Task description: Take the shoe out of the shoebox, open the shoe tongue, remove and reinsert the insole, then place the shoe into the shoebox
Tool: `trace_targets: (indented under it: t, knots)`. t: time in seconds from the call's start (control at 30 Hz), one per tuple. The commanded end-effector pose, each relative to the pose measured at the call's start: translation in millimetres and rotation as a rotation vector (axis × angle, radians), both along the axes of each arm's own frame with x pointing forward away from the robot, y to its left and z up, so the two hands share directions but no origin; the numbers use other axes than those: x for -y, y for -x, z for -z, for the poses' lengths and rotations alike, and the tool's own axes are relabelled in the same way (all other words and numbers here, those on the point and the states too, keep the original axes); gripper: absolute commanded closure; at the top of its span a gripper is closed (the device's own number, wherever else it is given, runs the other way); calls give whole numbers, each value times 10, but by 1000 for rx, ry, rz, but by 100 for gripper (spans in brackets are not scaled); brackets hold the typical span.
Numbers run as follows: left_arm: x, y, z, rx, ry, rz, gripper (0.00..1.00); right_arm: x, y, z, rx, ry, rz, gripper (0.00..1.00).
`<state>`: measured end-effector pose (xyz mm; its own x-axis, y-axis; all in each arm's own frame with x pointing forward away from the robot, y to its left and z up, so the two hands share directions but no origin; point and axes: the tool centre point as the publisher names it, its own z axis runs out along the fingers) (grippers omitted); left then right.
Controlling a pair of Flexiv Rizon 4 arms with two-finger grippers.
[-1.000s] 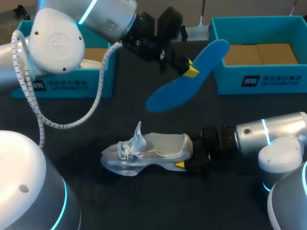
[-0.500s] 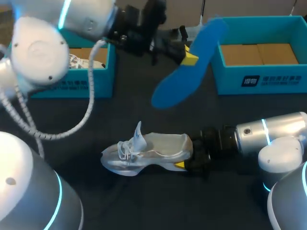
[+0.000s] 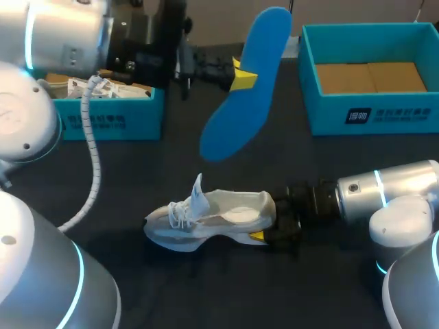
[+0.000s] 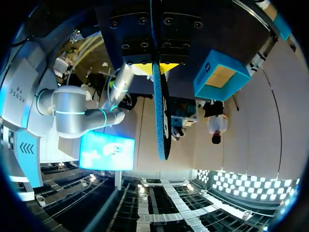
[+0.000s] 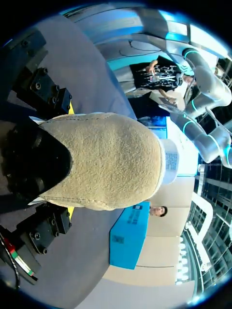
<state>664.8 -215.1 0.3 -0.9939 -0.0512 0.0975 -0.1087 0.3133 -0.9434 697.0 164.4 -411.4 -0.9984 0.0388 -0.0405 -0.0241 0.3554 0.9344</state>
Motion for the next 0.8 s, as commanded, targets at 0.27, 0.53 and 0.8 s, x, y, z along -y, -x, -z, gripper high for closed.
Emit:
trace_targets:
  t: [0.27,0.53,0.8]
  knots:
    - [-278,124,-336,28,165,14,100,-14,12,-12,0,6,2,100]
    - [-425,196,-432,44,211,0,100,-14,12,-12,0,6,2,100]
    - [-575,222,-638,25,281,38,100,-14,12,-12,0,6,2,100]
